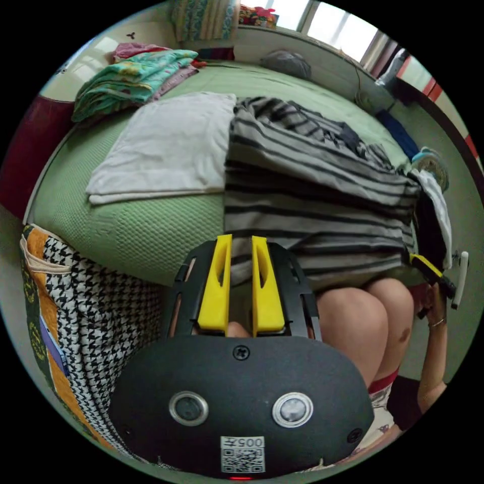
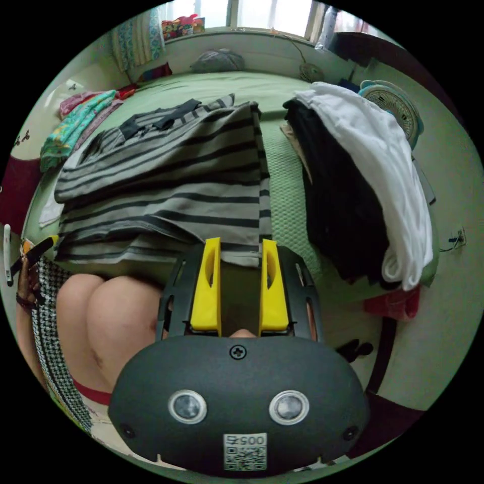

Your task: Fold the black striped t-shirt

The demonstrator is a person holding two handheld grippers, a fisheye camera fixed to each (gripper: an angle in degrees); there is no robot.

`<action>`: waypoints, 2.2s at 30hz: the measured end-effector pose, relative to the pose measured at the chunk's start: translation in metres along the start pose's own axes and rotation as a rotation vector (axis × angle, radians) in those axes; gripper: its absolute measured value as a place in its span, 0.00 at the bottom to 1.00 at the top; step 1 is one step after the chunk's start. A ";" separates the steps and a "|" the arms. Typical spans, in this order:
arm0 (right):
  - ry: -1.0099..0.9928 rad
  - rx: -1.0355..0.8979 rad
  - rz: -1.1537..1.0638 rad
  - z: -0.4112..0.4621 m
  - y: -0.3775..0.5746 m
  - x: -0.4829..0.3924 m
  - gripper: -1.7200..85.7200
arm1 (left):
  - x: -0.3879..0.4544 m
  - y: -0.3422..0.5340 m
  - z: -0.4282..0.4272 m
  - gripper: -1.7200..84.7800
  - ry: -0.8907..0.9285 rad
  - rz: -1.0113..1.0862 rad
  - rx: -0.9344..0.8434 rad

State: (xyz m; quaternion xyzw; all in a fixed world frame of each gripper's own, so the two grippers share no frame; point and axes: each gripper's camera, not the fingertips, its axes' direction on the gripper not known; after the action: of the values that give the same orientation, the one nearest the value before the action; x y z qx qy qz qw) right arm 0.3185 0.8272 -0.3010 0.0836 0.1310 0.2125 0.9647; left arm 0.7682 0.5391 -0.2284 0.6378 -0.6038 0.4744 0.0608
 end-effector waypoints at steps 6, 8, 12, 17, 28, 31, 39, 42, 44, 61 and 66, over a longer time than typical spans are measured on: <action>0.030 0.018 -0.056 0.003 0.015 0.010 0.11 | -0.008 0.014 0.005 0.08 -0.007 0.009 0.028; 0.018 0.017 -0.040 0.003 0.018 0.015 0.11 | -0.006 0.016 0.005 0.08 -0.050 0.055 0.019; 0.009 0.019 -0.008 0.003 0.020 0.025 0.12 | -0.005 0.019 0.002 0.08 -0.051 0.065 0.018; 0.001 0.066 0.033 -0.011 0.027 0.038 0.13 | -0.004 0.035 -0.022 0.08 -0.053 0.060 0.100; -0.003 0.059 0.022 0.003 0.033 0.034 0.12 | -0.014 0.066 -0.039 0.10 -0.010 0.013 0.118; 0.004 0.056 -0.008 -0.001 0.035 0.024 0.08 | -0.012 0.072 -0.040 0.11 -0.015 0.019 0.101; -0.074 0.069 0.009 -0.007 0.041 0.038 0.02 | -0.003 0.081 -0.047 0.12 -0.027 0.040 0.079; -0.069 0.055 0.004 -0.004 0.047 0.038 0.03 | 0.001 0.084 -0.050 0.13 -0.013 0.053 0.070; -0.057 0.049 -0.001 -0.001 0.051 0.037 0.03 | 0.004 0.087 -0.054 0.13 0.003 0.055 0.069; -0.065 0.066 0.038 0.000 0.096 0.034 0.03 | 0.012 0.123 -0.094 0.11 -0.001 -0.007 0.016; -0.037 0.056 0.014 -0.014 0.113 0.028 0.01 | 0.017 0.139 -0.127 0.05 0.015 0.015 0.008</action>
State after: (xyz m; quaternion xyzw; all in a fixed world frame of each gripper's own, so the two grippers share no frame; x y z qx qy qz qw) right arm 0.2954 0.9419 -0.2956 0.1151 0.1186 0.2138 0.9628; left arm 0.5827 0.5730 -0.2174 0.6298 -0.6062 0.4820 0.0591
